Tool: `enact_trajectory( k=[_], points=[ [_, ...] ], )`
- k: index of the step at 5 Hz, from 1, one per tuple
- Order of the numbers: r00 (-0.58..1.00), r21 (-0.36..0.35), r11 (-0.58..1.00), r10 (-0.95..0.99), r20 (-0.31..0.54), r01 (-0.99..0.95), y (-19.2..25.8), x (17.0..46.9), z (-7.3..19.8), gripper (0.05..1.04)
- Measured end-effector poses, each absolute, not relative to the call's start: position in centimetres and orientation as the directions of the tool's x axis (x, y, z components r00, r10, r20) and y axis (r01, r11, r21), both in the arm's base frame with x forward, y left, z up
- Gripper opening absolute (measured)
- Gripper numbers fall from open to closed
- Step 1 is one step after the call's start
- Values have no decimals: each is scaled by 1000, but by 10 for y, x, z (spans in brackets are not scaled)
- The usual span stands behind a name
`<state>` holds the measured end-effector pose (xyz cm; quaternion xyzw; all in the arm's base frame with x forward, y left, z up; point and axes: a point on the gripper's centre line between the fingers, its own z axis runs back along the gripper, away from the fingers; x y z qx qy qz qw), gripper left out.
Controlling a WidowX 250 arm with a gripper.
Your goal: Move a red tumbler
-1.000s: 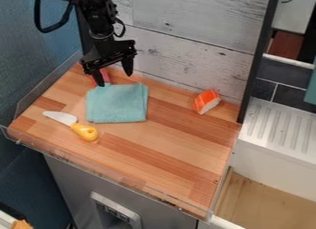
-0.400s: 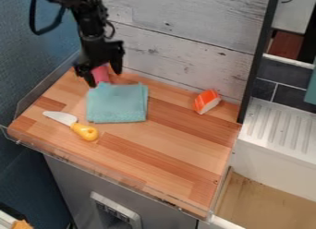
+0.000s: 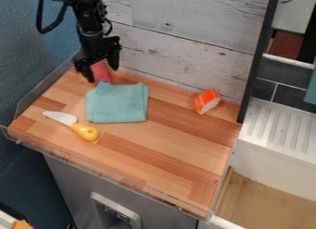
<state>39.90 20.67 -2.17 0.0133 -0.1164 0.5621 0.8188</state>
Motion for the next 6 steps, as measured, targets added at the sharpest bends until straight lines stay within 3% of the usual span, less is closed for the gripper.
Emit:
enact_trajectory(
  k=[3, 4, 5, 6],
  points=[
    [370, -35, 386, 903, 218, -922, 223, 399, -42, 990],
    [413, -13, 421, 894, 175, -907, 228, 402, -52, 918],
    [417, 3, 423, 892, 175, -906, 233, 398, -54, 742],
    [414, 3, 420, 892, 182, -907, 234, 399, -53, 740]
  ],
)
